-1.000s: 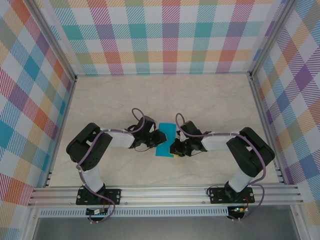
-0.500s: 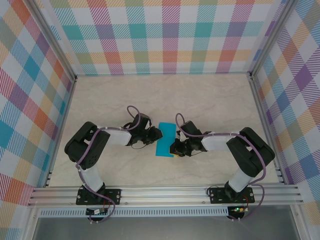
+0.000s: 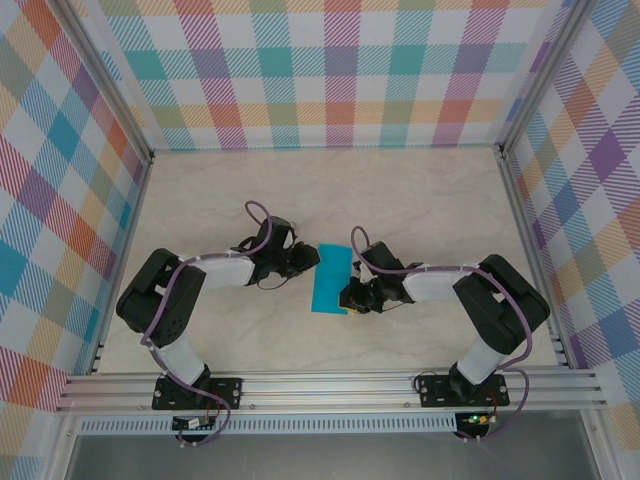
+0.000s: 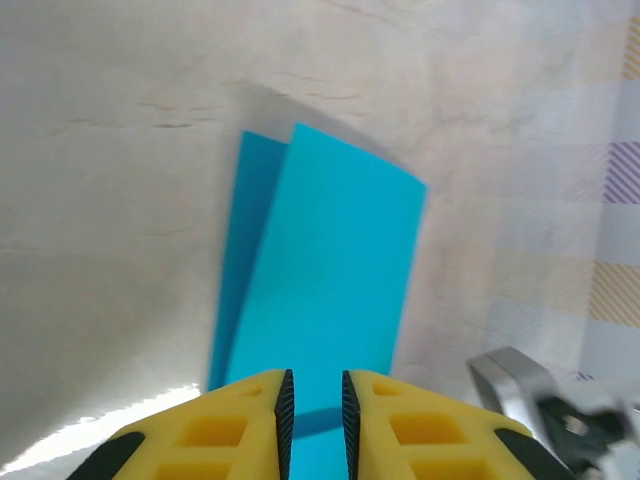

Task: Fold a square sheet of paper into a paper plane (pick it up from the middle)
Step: Fold the triangle a second time at the center of the table.

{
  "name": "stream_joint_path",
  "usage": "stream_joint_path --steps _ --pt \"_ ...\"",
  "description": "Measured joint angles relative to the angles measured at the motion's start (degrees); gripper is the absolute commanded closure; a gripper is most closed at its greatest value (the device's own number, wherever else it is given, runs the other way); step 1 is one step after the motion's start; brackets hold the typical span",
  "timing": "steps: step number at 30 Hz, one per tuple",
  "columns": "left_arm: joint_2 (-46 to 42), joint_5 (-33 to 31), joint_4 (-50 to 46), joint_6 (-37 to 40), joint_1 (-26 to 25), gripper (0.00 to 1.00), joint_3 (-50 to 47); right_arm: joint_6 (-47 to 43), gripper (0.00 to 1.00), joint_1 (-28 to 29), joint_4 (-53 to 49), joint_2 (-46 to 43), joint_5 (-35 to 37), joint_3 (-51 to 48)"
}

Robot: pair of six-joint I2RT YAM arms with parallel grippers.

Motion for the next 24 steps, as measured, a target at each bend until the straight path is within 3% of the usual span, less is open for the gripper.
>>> stream_joint_path --steps 10,24 --pt "0.9 2.9 1.9 -0.2 -3.9 0.80 -0.3 0.0 0.86 0.0 -0.7 -0.4 0.0 0.0" --pt "6.3 1.9 2.9 -1.4 -4.2 0.82 -0.6 -0.2 0.83 0.0 -4.6 -2.2 -1.2 3.4"
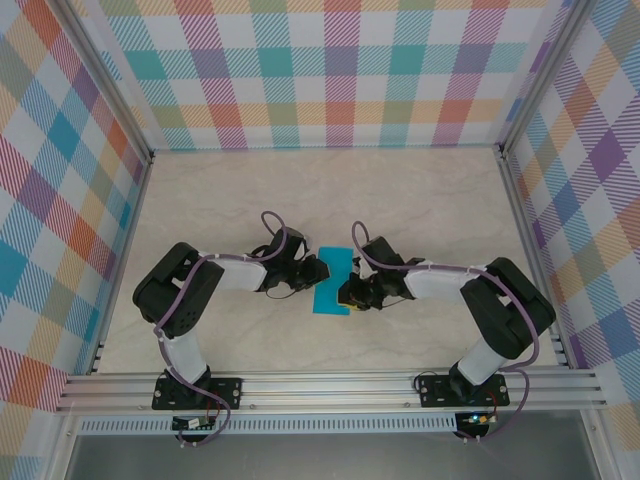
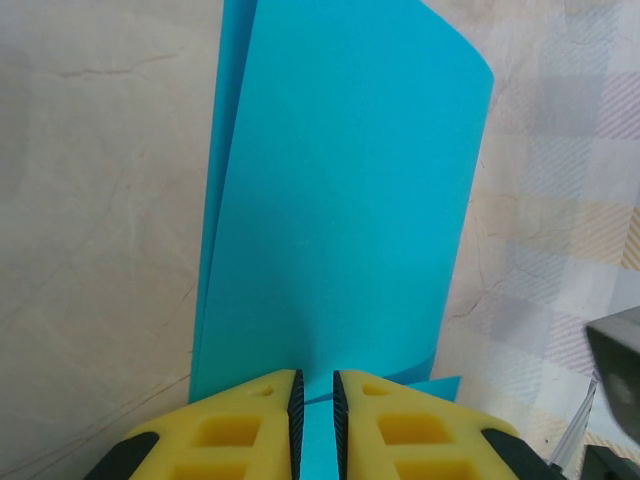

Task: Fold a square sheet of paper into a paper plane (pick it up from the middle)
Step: Fold the triangle a second time at the center of the table.

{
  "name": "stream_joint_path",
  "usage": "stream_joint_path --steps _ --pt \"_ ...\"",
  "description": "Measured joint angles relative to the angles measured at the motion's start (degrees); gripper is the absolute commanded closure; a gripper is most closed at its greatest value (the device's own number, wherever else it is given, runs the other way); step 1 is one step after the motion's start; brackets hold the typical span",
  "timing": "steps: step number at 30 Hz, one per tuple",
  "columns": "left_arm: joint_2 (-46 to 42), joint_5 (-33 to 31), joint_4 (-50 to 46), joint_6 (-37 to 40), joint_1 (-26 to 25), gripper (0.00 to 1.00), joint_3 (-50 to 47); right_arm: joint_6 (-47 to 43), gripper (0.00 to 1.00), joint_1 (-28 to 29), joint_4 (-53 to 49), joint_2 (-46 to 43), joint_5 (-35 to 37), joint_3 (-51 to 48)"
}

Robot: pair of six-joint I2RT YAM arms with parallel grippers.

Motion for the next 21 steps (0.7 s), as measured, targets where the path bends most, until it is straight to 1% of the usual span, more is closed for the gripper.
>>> stream_joint_path --steps 4,12,18,21 --pt "0.0 0.0 0.0 0.0 0.0 0.82 0.0 0.0 0.83 0.0 0.0 0.8 -0.4 3.0" --pt "0.0 0.0 0.0 0.0 0.0 0.82 0.0 0.0 0.83 0.0 -0.2 8.4 -0.6 5.1" --pt "0.0 -0.5 0.0 0.0 -0.1 0.82 0.0 -0.2 0.82 0.0 -0.5 8.1 -0.6 5.2" --pt "0.0 -0.5 0.0 0.0 -0.1 0.83 0.0 -0.3 0.82 0.0 -2.6 6.4 -0.6 5.1"
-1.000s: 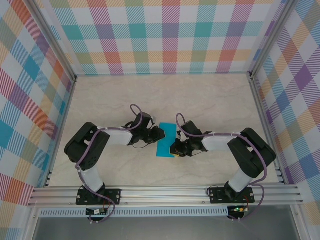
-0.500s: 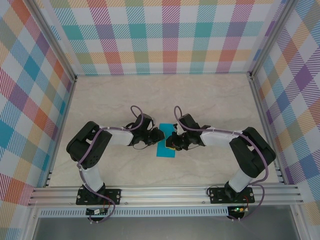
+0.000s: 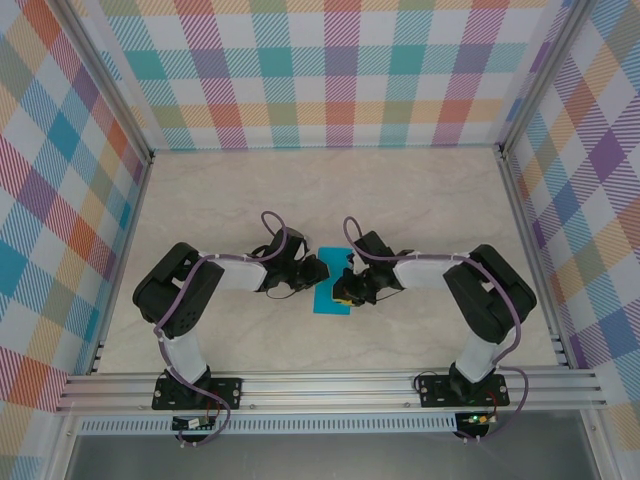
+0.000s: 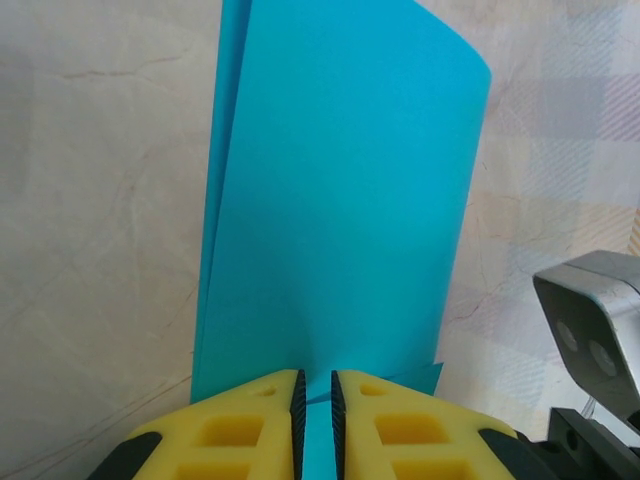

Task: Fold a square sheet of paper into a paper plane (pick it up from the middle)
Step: Fold the triangle a second time at the center of the table.

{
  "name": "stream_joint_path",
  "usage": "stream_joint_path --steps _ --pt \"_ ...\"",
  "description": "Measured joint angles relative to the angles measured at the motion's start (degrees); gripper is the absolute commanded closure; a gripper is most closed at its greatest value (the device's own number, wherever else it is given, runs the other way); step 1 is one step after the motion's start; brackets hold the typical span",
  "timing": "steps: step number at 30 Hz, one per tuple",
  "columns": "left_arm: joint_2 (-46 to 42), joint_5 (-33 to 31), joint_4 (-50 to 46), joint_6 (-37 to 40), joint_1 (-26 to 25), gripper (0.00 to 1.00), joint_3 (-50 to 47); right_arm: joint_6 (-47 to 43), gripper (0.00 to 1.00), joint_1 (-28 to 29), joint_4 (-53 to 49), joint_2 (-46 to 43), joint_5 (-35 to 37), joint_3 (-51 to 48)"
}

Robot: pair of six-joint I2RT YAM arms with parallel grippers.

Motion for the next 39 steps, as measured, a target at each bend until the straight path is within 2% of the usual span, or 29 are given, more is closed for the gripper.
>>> stream_joint_path --steps 5,14,23,32,39 --pt "0.0 0.0 0.0 0.0 0.0 0.83 0.0 -0.1 0.81 0.0 -0.9 -4.1 -0.3 -0.9" --pt "0.0 0.0 0.0 0.0 0.0 0.83 0.0 -0.1 0.82 -0.2 0.5 -3.0 -0.9 -5.2" --pt "0.0 0.0 0.0 0.0 0.0 0.83 0.0 0.1 0.81 -0.1 -0.8 -8.2 -0.4 -6.8" --pt "0.0 0.0 0.0 0.0 0.0 0.83 0.0 0.1 0.82 -0.4 1.2 -5.7 -1.0 -8.7" --pt "0.0 0.0 -0.2 0.1 0.0 0.83 0.1 -0.1 0.78 -0.4 0.7 -7.0 -0.4 -8.7"
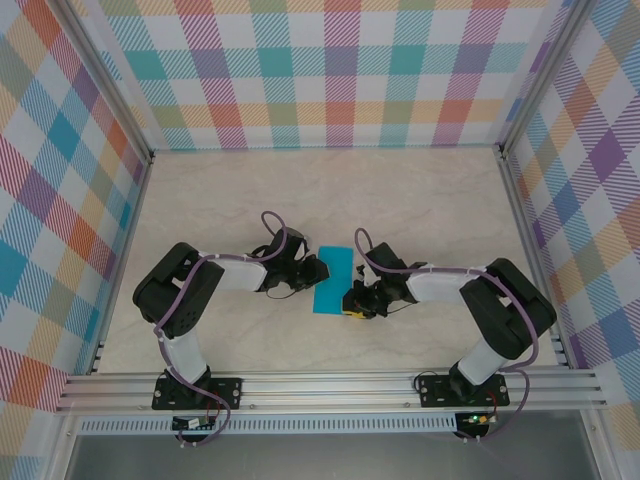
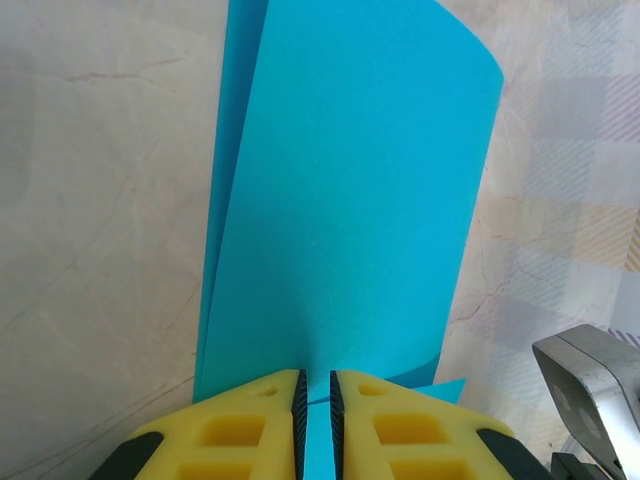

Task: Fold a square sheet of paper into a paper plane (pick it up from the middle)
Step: Fold the triangle a second time at the center of the table.

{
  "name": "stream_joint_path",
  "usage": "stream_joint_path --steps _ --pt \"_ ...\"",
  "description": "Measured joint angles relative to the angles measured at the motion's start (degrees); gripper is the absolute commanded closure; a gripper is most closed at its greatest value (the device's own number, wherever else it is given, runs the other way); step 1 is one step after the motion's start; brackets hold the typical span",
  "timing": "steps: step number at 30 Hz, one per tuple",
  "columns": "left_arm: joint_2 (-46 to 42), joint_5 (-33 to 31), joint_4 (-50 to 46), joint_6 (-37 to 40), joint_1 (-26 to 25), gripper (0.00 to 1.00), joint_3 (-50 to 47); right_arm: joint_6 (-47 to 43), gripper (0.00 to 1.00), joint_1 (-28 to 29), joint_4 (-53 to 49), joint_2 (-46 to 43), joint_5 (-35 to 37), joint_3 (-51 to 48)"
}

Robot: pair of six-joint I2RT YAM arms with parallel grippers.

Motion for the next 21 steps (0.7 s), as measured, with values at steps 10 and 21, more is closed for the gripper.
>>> stream_joint_path --steps 10,21 --pt "0.0 0.0 0.0 0.0 0.0 0.82 0.0 -0.9 0.67 -1.6 -1.6 -3.4 3.3 0.8" --pt "0.0 0.0 -0.8 0.0 0.0 0.82 0.4 -1.6 0.57 -3.4 -2.1 -1.2 4.5 3.6"
